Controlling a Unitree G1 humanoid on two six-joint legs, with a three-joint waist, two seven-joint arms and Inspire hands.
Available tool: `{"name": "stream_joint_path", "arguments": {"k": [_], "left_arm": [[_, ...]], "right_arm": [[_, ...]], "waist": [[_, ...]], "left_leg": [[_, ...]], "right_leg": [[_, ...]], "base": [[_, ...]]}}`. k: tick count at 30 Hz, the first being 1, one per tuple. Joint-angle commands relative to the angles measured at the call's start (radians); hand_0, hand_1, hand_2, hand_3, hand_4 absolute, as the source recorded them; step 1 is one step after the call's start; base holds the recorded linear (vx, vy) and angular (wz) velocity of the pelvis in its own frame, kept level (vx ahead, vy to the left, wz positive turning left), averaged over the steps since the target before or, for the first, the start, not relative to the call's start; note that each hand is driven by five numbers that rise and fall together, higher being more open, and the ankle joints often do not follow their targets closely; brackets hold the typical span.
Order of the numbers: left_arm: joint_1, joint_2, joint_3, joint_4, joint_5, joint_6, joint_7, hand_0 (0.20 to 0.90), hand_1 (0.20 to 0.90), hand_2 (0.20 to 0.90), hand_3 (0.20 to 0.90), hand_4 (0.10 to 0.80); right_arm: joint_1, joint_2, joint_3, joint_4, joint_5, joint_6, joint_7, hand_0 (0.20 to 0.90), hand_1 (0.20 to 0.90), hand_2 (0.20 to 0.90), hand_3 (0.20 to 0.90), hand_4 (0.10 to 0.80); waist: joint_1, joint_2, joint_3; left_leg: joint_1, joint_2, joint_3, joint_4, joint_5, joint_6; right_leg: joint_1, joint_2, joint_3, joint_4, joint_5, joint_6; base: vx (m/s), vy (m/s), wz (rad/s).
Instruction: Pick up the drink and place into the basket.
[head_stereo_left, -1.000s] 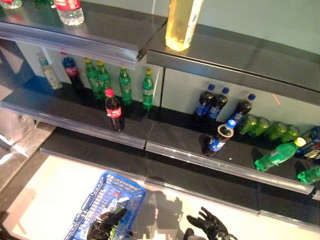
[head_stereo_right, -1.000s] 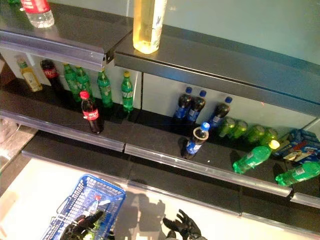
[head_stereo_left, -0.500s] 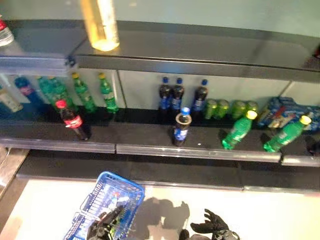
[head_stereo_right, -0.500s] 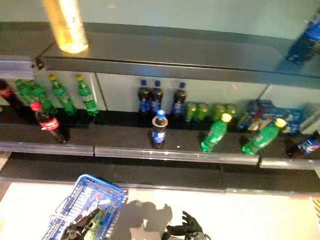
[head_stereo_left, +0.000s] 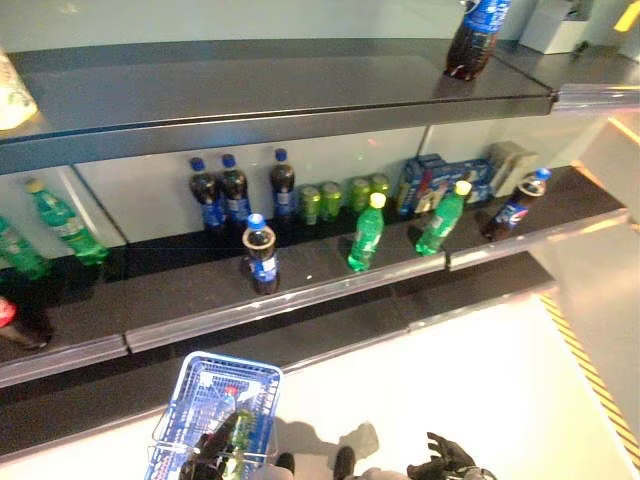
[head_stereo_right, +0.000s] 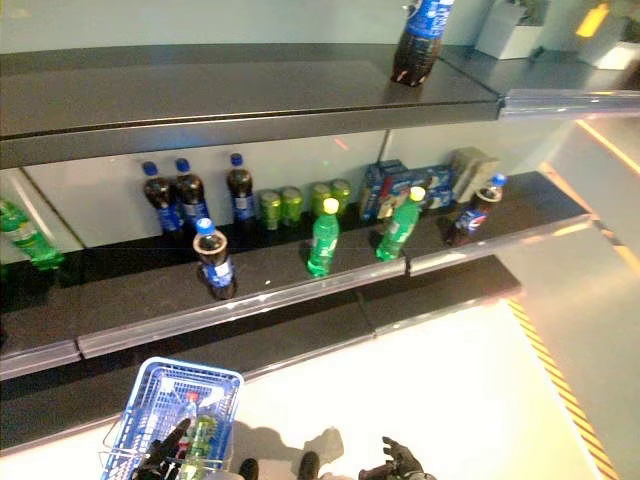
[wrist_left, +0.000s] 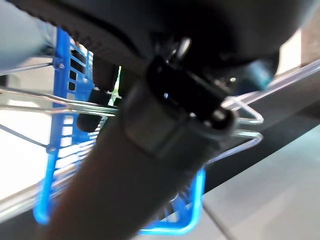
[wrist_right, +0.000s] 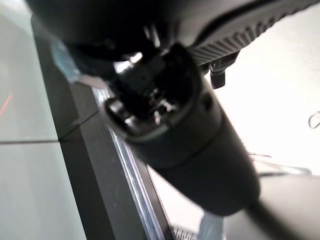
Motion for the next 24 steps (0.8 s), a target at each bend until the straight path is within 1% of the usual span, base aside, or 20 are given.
{"name": "stream_joint_path", "arguments": {"k": [1,5,6,7,8,9,10,11,12,13,14,15,16,17,18,19,20,21,22,24], "left_arm": [[0.086,0.036,0.018,-0.041,-0.003,-0.121,0.007,0.3,0.3,0.3,0.2,0.1],[0.084,0.044,0.038,-0.032,-0.006,-0.116,0.007,0.3,0.3,0.3,0.2,0.1],[0.077,0.054,0.062,-0.024,-0.001,-0.111,0.018,0.3,0.3,0.3,0.2,0.1],[0.077,0.054,0.062,-0.024,-0.001,-0.111,0.018,0.3,0.3,0.3,0.2,0.1],[0.07,0.069,0.073,-0.025,0.04,-0.094,0.024,0.3,0.3,0.3,0.2,0.1],[0.061,0.08,0.07,-0.027,0.053,-0.091,0.018,0.3,0.3,0.3,0.2,0.1],[0.051,0.088,0.059,-0.032,0.043,-0.09,0.011,0.3,0.3,0.3,0.2,0.1],[0.038,0.093,0.044,-0.048,0.022,-0.089,0.002,0.3,0.3,0.3,0.2,0.1],[0.034,0.093,0.039,-0.053,0.018,-0.091,-0.008,0.3,0.3,0.3,0.2,0.1],[0.005,0.095,0.023,-0.082,0.017,-0.083,-0.002,0.3,0.3,0.3,0.2,0.1],[-0.009,0.097,0.015,-0.093,0.019,-0.075,-0.005,0.3,0.3,0.3,0.2,0.1],[-0.026,0.099,0.005,-0.101,0.015,-0.072,-0.013,0.3,0.3,0.3,0.2,0.1],[-0.037,0.097,-0.01,-0.118,-0.018,-0.087,-0.018,0.3,0.3,0.3,0.2,0.1],[-0.037,0.097,-0.012,-0.121,-0.022,-0.087,-0.02,0.3,0.3,0.3,0.2,0.1],[-0.031,0.096,-0.006,-0.137,-0.007,-0.09,-0.024,0.3,0.3,0.3,0.2,0.1],[-0.029,0.095,-0.004,-0.139,-0.005,-0.094,-0.019,0.3,0.3,0.3,0.2,0.1],[-0.025,0.079,-0.003,-0.148,0.002,-0.098,-0.003,0.3,0.3,0.3,0.2,0.1],[-0.024,0.076,-0.003,-0.148,0.001,-0.099,-0.002,0.3,0.3,0.3,0.2,0.1],[-0.017,0.068,-0.009,-0.156,0.023,-0.088,0.002,0.3,0.3,0.3,0.2,0.1],[-0.019,0.059,-0.019,-0.158,0.067,-0.062,0.008,0.3,0.3,0.3,0.2,0.1]], "right_arm": [[-0.082,0.022,0.071,-0.108,-0.027,-0.004,0.014,0.9,0.9,0.9,0.9,0.8],[-0.092,0.036,0.086,-0.135,0.003,0.037,-0.008,0.9,0.9,0.9,0.9,0.8],[-0.098,0.058,0.09,-0.117,-0.002,0.033,-0.004,0.9,0.9,0.9,0.9,0.8],[-0.098,0.058,0.09,-0.117,-0.002,0.033,-0.004,0.9,0.9,0.9,0.9,0.8],[-0.097,0.072,0.092,-0.094,0.004,0.004,-0.008,0.9,0.9,0.9,0.9,0.8],[-0.098,0.073,0.089,-0.081,0.02,0.002,-0.01,0.9,0.9,0.9,0.9,0.8],[-0.102,0.068,0.084,-0.074,0.031,0.005,-0.016,0.9,0.9,0.9,0.9,0.8],[-0.101,0.062,0.074,-0.068,0.035,0.004,-0.017,0.9,0.9,0.9,0.9,0.8],[-0.101,0.059,0.07,-0.066,0.035,0.004,-0.016,0.9,0.9,0.9,0.9,0.8],[-0.101,0.058,0.056,-0.052,0.015,-0.016,-0.015,0.9,0.9,0.9,0.9,0.8],[-0.101,0.055,0.052,-0.048,0.006,-0.026,-0.017,0.9,0.9,0.9,0.9,0.8],[-0.106,0.049,0.049,-0.04,-0.011,-0.035,-0.014,0.9,0.9,0.9,0.9,0.8],[-0.134,0.04,0.056,-0.032,-0.013,-0.019,-0.001,0.9,0.9,0.9,0.9,0.8],[-0.138,0.038,0.059,-0.033,-0.012,-0.016,0.002,0.9,0.9,0.9,0.9,0.8],[-0.151,0.034,0.077,-0.049,-0.021,0.006,0.021,0.9,0.9,0.9,0.9,0.8],[-0.151,0.034,0.08,-0.053,-0.028,0.012,0.028,0.9,0.9,0.9,0.9,0.8],[-0.152,0.036,0.09,-0.068,-0.047,0.03,0.048,0.9,0.9,0.9,0.9,0.8],[-0.151,0.032,0.098,-0.073,-0.04,0.028,0.048,0.9,0.9,0.9,0.9,0.8],[-0.141,0.026,0.113,-0.107,-0.003,0.031,0.043,0.9,0.9,0.9,0.9,0.8],[-0.113,0.025,0.095,-0.13,0.037,0.024,0.023,0.9,0.9,0.9,0.9,0.8]], "waist": [[0.094,0.052,-0.012],[0.109,0.04,-0.017],[0.128,0.014,-0.032],[0.128,0.014,-0.032],[0.115,0.015,-0.034],[0.099,0.025,-0.039],[0.085,0.034,-0.044],[0.07,0.043,-0.044],[0.067,0.049,-0.047],[0.052,0.066,-0.044],[0.043,0.074,-0.043],[0.032,0.081,-0.039],[0.01,0.084,-0.026],[0.009,0.087,-0.022],[0.02,0.074,-0.025],[0.023,0.071,-0.025],[0.03,0.056,-0.025],[0.032,0.052,-0.024],[0.043,0.028,-0.014],[0.039,0.015,0.008]], "left_leg": [[-0.197,-0.124,-0.044,0.018,0.117,-0.019],[-0.22,-0.129,-0.022,0.068,0.096,-0.005],[-0.202,-0.156,-0.025,0.065,0.078,0.042],[-0.202,-0.156,-0.025,0.065,0.078,0.042],[-0.174,-0.139,-0.006,0.067,0.059,0.063],[-0.15,-0.115,-0.014,0.063,0.051,0.063],[-0.136,-0.097,-0.02,0.063,0.046,0.06],[-0.121,-0.085,-0.042,0.067,0.043,0.055],[-0.122,-0.078,-0.05,0.068,0.045,0.053],[-0.102,-0.06,-0.085,0.064,0.032,0.046],[-0.093,-0.046,-0.105,0.064,0.019,0.037],[-0.077,-0.024,-0.128,0.06,-0.001,0.023],[-0.039,0.042,-0.144,0.041,-0.025,-0.004],[-0.031,0.056,-0.145,0.037,-0.025,-0.01],[-0.026,0.127,-0.127,0.031,-0.019,-0.044],[-0.024,0.14,-0.122,0.029,-0.017,-0.049],[-0.043,0.177,-0.112,0.05,0.0,-0.066],[-0.053,0.194,-0.102,0.051,0.012,-0.071],[-0.09,0.226,-0.06,0.062,0.048,-0.081],[-0.141,0.263,0.09,0.073,0.112,-0.094]], "right_leg": [[0.169,0.051,0.007,-0.088,-0.008,0.067],[0.168,0.061,-0.003,-0.016,-0.041,0.061],[0.16,0.067,-0.012,0.184,0.048,0.123],[0.16,0.067,-0.012,0.184,0.048,0.123],[0.092,0.082,0.01,0.369,0.14,0.171],[0.043,0.071,0.027,0.432,0.157,0.18],[0.021,0.039,0.03,0.42,0.129,0.17],[0.021,-0.023,0.029,0.373,0.085,0.158],[0.021,-0.037,0.029,0.353,0.079,0.155],[0.001,-0.134,0.054,0.237,0.091,0.156],[-0.007,-0.182,0.078,0.158,0.106,0.159],[-0.024,-0.24,0.115,0.058,0.148,0.169],[-0.054,-0.263,0.185,0.002,0.182,0.198],[-0.048,-0.256,0.185,0.0,0.167,0.199],[-0.008,-0.241,0.142,-0.031,0.109,0.201],[0.004,-0.238,0.127,-0.038,0.1,0.199],[0.018,-0.21,0.116,-0.036,0.079,0.188],[0.021,-0.2,0.113,-0.035,0.072,0.181],[0.034,-0.178,0.07,-0.042,0.061,0.159],[0.075,-0.157,-0.042,-0.068,0.054,0.137]], "base": [[0.367,-0.314,-0.37],[0.231,-0.181,-0.06],[0.274,-0.207,-0.11],[0.376,-0.299,-0.74],[0.257,-0.264,-0.95],[0.328,-0.36,-1.26],[0.239,-0.371,-0.56],[0.176,-0.327,0.09],[0.131,-0.436,0.54],[0.065,-0.418,0.52],[0.061,-0.554,0.35],[0.055,-0.754,0.42],[0.046,-0.683,0.33],[0.051,-0.846,0.33],[0.041,-0.539,0.24],[0.038,-0.794,0.41],[0.0,-0.504,0.63],[-0.066,-0.728,1.04],[-0.114,-0.608,1.09],[-0.15,-0.597,0.88]]}}
